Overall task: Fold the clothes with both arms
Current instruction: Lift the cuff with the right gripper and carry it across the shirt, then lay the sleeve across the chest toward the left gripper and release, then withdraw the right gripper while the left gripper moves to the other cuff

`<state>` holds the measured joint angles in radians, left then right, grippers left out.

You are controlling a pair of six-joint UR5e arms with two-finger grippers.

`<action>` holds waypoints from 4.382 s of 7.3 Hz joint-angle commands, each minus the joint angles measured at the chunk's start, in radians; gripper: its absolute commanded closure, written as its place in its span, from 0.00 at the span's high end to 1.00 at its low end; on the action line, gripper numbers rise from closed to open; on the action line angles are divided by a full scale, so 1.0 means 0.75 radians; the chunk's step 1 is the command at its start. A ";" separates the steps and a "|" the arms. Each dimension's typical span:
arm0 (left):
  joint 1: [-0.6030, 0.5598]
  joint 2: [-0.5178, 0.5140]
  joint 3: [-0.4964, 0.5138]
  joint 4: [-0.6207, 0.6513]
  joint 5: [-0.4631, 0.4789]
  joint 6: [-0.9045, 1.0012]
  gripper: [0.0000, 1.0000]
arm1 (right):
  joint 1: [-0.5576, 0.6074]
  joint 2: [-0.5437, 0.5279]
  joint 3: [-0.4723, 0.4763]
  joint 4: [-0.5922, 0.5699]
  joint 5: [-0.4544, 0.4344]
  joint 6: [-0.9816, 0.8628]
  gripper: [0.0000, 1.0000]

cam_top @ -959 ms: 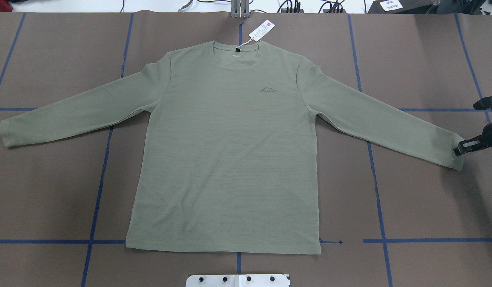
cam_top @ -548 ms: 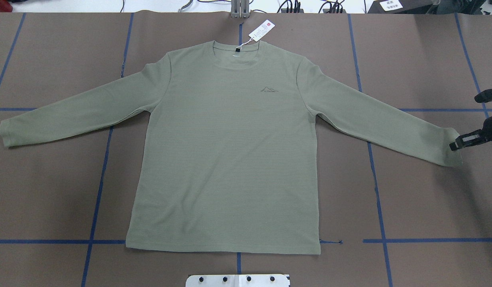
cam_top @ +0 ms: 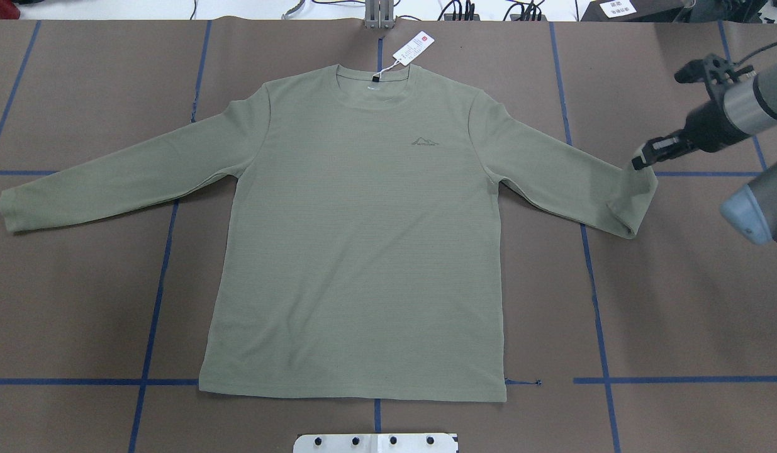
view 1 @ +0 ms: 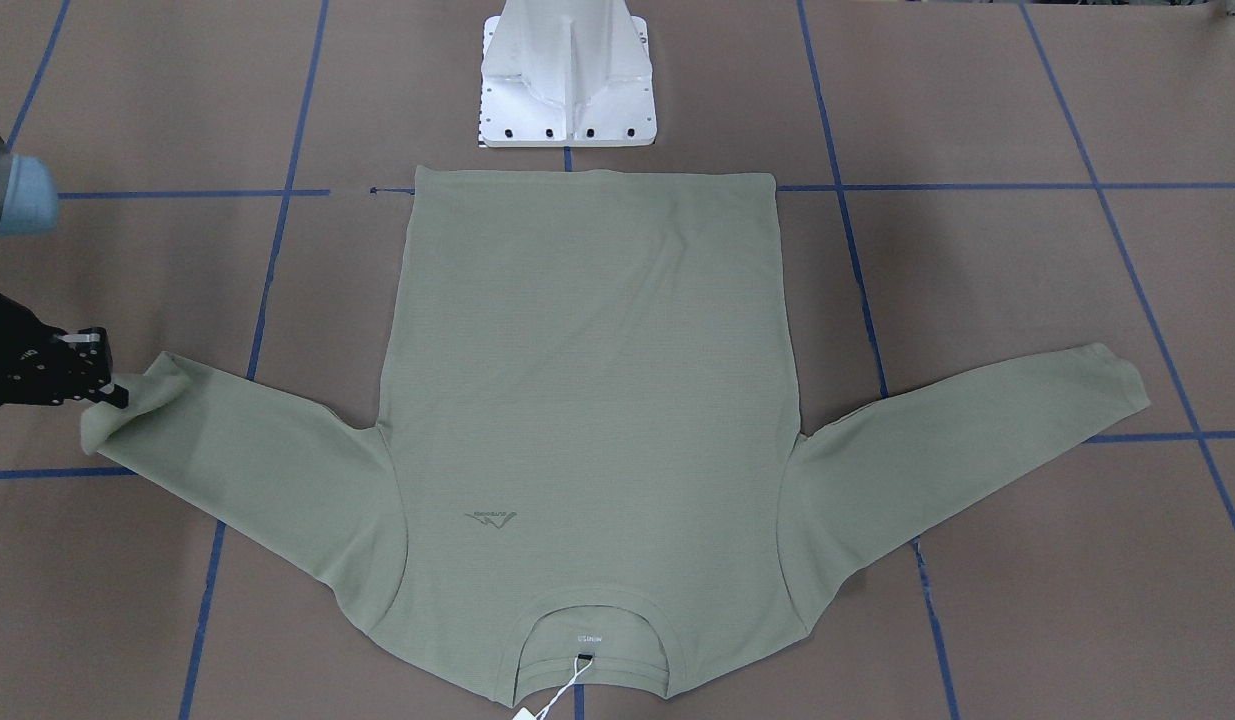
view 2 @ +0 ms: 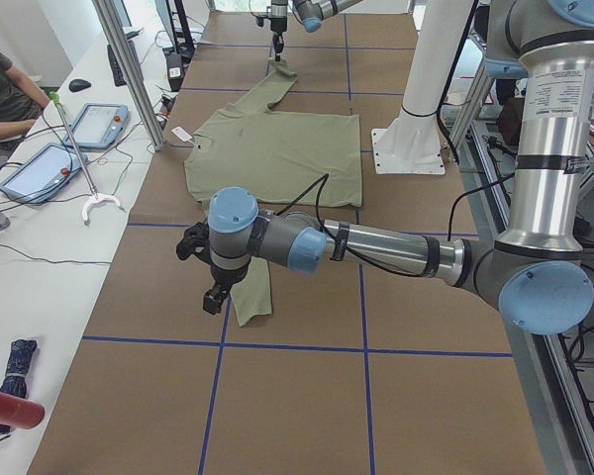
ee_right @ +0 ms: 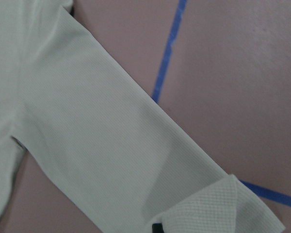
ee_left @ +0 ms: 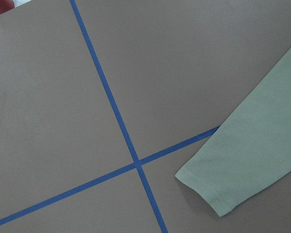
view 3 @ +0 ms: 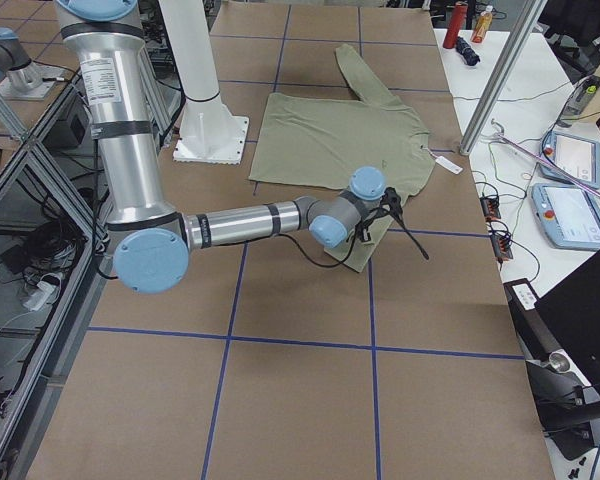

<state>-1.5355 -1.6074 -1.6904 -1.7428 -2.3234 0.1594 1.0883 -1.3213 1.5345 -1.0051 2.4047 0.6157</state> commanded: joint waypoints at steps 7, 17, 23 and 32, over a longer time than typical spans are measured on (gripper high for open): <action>0.000 0.000 0.000 0.002 0.003 -0.002 1.00 | -0.315 1.074 -0.504 -0.190 -0.103 0.365 0.00; 0.000 0.006 0.002 0.000 0.003 0.000 1.00 | -0.875 1.254 -0.726 0.236 -0.975 0.598 0.63; 0.091 0.016 0.018 -0.180 0.011 -0.382 1.00 | -0.824 1.244 -0.570 -0.211 -0.978 0.742 1.00; 0.566 0.170 0.272 -0.959 0.425 -1.613 1.00 | -0.155 0.237 0.374 -0.865 -0.255 -0.092 1.00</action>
<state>-1.1294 -1.4693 -1.5086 -2.4522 -2.0244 -1.0102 0.9152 -1.0667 1.7864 -1.6598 2.1638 0.6392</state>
